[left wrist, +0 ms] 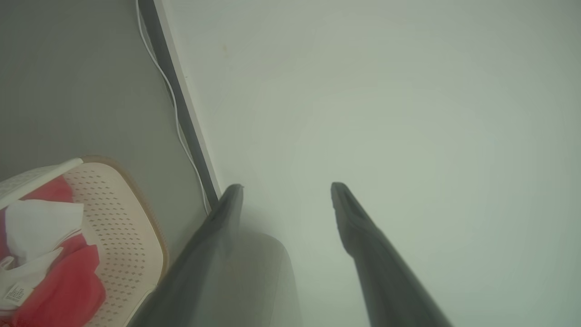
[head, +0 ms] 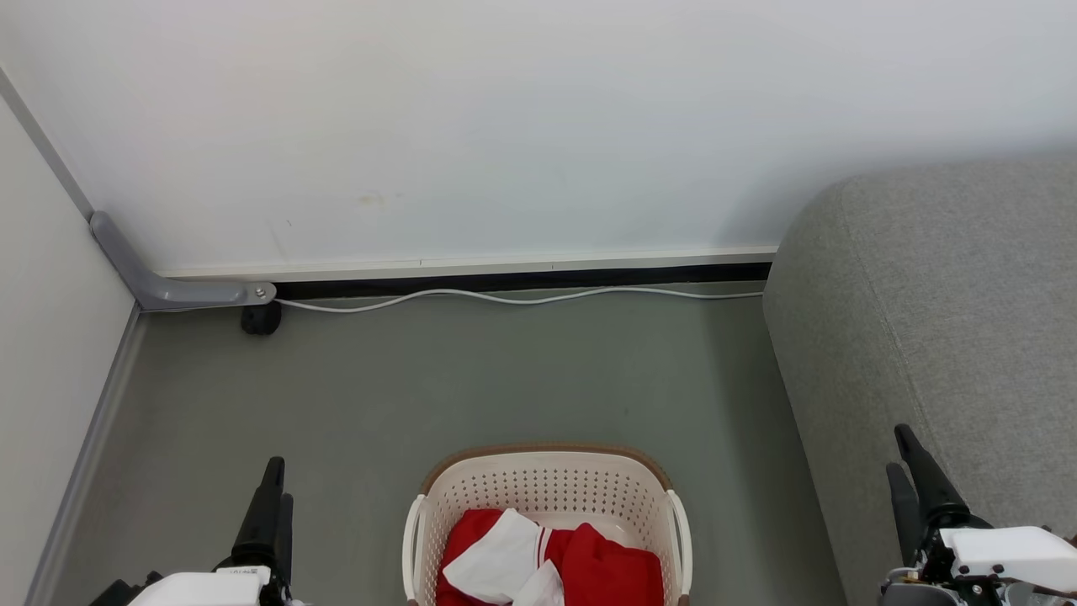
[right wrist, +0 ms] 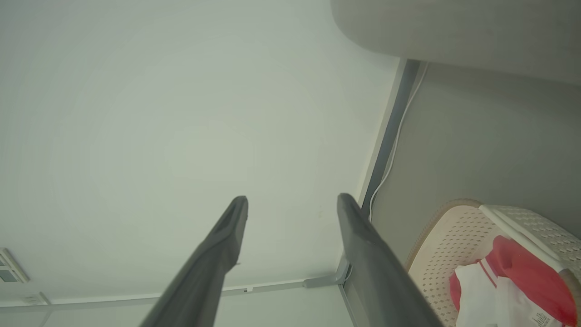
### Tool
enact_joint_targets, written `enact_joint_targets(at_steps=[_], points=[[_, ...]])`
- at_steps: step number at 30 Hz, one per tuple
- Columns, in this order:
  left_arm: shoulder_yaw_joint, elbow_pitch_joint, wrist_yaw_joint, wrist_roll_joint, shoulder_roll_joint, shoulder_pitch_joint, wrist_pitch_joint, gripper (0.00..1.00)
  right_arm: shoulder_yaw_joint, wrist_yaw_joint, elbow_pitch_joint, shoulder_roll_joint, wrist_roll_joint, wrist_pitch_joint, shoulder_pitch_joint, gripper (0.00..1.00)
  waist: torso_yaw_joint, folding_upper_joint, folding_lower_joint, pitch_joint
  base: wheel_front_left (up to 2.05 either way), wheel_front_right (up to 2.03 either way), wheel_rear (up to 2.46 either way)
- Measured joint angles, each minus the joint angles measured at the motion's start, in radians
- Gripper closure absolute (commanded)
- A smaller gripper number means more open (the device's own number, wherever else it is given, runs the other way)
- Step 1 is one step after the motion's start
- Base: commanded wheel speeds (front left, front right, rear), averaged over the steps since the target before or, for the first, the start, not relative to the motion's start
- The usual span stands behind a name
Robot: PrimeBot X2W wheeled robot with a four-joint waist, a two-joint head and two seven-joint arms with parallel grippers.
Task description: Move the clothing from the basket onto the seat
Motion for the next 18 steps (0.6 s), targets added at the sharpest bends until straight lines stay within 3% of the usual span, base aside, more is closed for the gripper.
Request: enact_joint_targets(at_steps=[7, 18], points=[[-0.023, 0.012, 0.0, 0.042, 0.017, -0.021, -0.023, 0.0, 0.024, 0.0, 0.018, -0.016, -0.053, -0.022, -0.022, 0.0, -0.002, 0.0, -0.0001, -0.002, 0.0, 0.0, 0.0], [-0.015, 0.039, 0.0, 0.216, 0.024, -0.039, -0.061, 0.0, 0.04, 0.0, 0.048, -0.03, -0.207, -0.062, -0.057, 0.0, -0.003, 0.0, -0.0001, -0.004, 0.0, 0.0, 0.0]])
